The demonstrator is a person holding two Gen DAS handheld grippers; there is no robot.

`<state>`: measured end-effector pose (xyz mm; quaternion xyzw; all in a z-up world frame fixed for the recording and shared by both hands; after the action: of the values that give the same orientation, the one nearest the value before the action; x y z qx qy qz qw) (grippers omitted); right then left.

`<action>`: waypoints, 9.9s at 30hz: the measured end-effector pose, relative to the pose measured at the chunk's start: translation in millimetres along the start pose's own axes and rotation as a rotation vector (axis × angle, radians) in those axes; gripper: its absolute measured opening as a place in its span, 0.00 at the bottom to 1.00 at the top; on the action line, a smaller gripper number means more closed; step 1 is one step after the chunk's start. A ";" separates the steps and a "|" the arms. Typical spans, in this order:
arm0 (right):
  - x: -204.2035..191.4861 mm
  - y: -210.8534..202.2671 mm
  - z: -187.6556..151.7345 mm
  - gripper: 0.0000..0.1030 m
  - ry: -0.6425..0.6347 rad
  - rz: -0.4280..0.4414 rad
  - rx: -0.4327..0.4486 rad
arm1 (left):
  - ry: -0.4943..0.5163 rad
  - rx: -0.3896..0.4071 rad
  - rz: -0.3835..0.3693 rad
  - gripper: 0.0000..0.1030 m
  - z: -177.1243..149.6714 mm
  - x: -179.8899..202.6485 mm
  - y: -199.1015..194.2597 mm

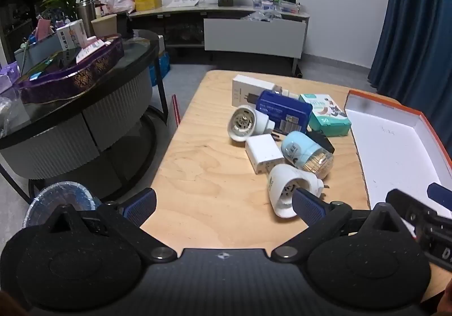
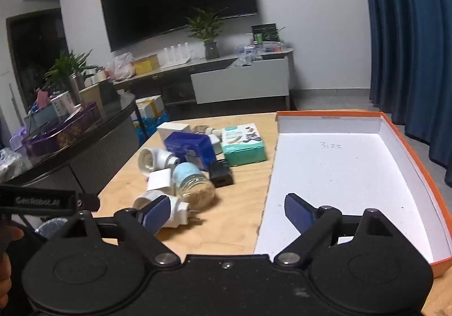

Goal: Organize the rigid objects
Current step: 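Reach the right gripper to the white round plug-in device and grasp it, then grasp the white pronged plug device with the left gripper while right holds its device, then carry both white devices into the orange-rimmed white box and open both grippers, then move the left gripper to the blue plastic box while right approaches the toothpick jar, then grasp the blue plastic box with the left gripper while right grasps the toothpick jar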

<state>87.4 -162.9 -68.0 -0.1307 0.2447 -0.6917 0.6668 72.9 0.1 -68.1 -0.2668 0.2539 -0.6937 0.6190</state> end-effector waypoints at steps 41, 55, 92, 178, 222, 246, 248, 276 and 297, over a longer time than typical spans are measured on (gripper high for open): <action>-84.8 70.3 -41.8 0.99 -0.069 0.063 -0.223 | -0.081 -0.035 0.029 1.00 1.9 -56.2 29.1; -90.6 131.2 -45.4 0.97 -0.103 -0.036 -0.295 | -0.074 -0.049 0.011 1.00 15.6 -56.5 50.3; 23.0 63.8 22.1 0.96 0.041 -0.057 -0.158 | 0.089 -0.062 -0.161 0.63 70.8 6.1 144.8; 224.5 145.8 92.0 0.96 0.071 -0.256 -0.120 | 0.173 -0.100 -0.368 0.63 90.8 255.0 171.5; 164.0 54.4 104.6 0.98 0.081 -0.242 -0.022 | 0.134 -0.056 -0.277 0.94 92.9 184.1 96.0; 54.6 65.7 61.0 0.98 0.022 -0.091 -0.123 | 0.012 -0.042 -0.172 0.94 69.9 51.1 80.2; 49.2 68.2 55.5 0.98 0.020 -0.079 -0.135 | -0.006 -0.049 -0.164 0.94 67.7 41.6 83.1; 1.0 87.4 17.0 0.98 -0.031 0.047 -0.232 | 0.061 -0.047 -0.210 1.00 77.5 37.3 151.2; -48.4 121.1 -8.4 0.97 -0.110 0.142 -0.320 | 0.276 0.012 -0.251 0.89 88.7 49.6 189.5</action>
<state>190.9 -112.7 -130.2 -0.2552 0.3233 -0.5871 0.6969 266.0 -71.0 -130.0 -0.1949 0.2969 -0.7971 0.4883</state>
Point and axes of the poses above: each gripper's, at about its wrist camera, not at the fingertips, and y roughly the way its jaws point, x to its right, z to its top, the point moved 10 cm from there along y, roughly the way its jaws point, and after that the axes turned 6 degrees about -z, right-handed, at the moved point
